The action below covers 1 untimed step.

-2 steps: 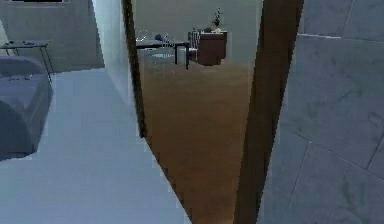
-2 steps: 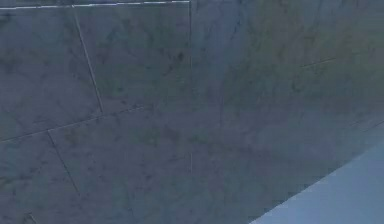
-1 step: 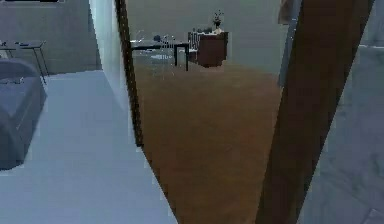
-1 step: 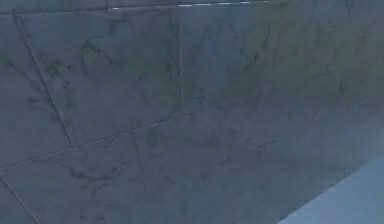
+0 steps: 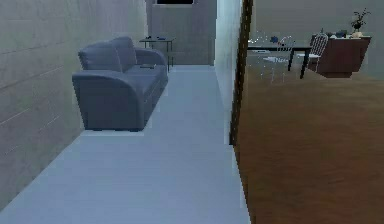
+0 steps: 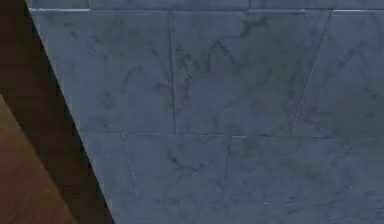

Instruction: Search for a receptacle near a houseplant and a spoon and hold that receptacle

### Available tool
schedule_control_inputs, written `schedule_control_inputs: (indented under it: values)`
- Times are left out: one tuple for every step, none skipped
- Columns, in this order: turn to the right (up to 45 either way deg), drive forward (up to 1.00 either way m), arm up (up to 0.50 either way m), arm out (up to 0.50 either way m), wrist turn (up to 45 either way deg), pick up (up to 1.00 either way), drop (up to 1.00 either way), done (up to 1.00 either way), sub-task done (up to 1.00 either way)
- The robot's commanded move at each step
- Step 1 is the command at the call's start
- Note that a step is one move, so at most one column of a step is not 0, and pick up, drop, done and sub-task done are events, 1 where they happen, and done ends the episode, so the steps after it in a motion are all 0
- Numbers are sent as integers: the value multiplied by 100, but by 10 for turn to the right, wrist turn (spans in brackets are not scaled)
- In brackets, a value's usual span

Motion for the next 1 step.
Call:
schedule_control_inputs:
  values:
    - [0, 45, 0, 0, 0, 0, 0, 0, 0]
